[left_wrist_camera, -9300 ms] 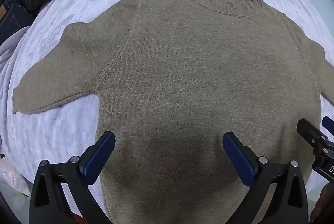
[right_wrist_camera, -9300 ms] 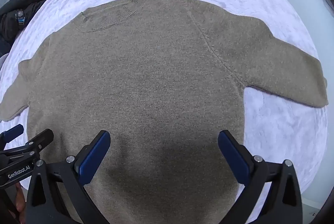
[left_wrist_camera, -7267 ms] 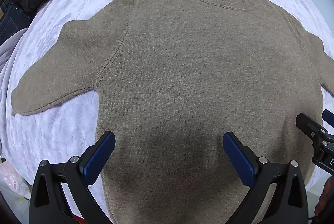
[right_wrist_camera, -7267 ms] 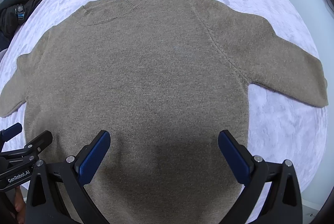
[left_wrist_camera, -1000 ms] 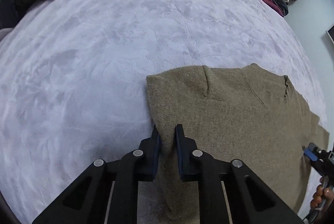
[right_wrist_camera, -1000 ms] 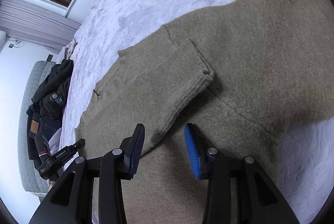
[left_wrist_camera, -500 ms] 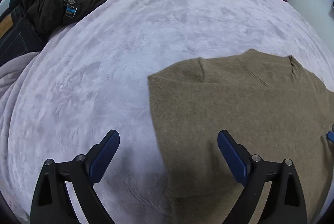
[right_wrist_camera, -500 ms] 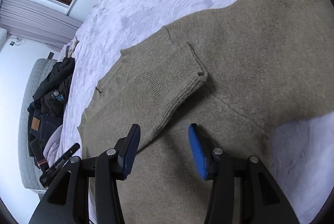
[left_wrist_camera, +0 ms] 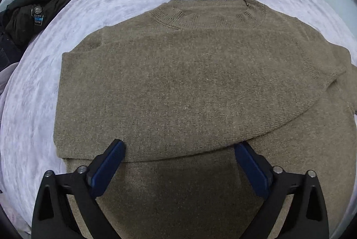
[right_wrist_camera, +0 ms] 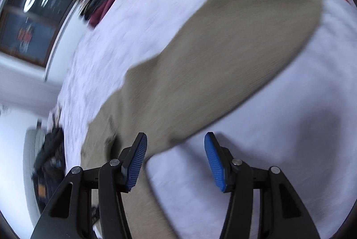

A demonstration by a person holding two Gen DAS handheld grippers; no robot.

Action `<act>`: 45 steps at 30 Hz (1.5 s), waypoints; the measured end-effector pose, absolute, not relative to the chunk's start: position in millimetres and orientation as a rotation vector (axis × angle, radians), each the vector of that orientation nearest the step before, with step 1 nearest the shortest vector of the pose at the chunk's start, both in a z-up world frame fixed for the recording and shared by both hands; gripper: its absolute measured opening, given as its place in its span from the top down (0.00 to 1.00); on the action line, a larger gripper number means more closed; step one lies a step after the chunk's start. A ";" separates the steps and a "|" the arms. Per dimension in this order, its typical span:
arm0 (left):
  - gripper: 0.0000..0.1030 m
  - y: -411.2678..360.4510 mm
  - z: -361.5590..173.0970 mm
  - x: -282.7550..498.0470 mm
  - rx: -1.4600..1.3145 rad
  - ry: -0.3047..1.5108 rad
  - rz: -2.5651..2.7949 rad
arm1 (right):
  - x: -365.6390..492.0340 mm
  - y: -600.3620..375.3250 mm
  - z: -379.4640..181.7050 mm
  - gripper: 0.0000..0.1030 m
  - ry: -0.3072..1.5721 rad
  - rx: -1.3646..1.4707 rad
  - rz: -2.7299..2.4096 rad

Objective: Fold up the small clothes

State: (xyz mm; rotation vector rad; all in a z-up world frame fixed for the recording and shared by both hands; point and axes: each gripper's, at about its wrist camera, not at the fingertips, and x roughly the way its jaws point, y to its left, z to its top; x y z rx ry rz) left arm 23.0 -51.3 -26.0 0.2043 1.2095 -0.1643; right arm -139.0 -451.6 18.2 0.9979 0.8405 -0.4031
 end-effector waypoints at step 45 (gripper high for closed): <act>0.01 -6.9 16.0 37.6 0.100 1.195 -0.151 | 42.7 -275.8 70.6 0.94 0.916 0.512 0.302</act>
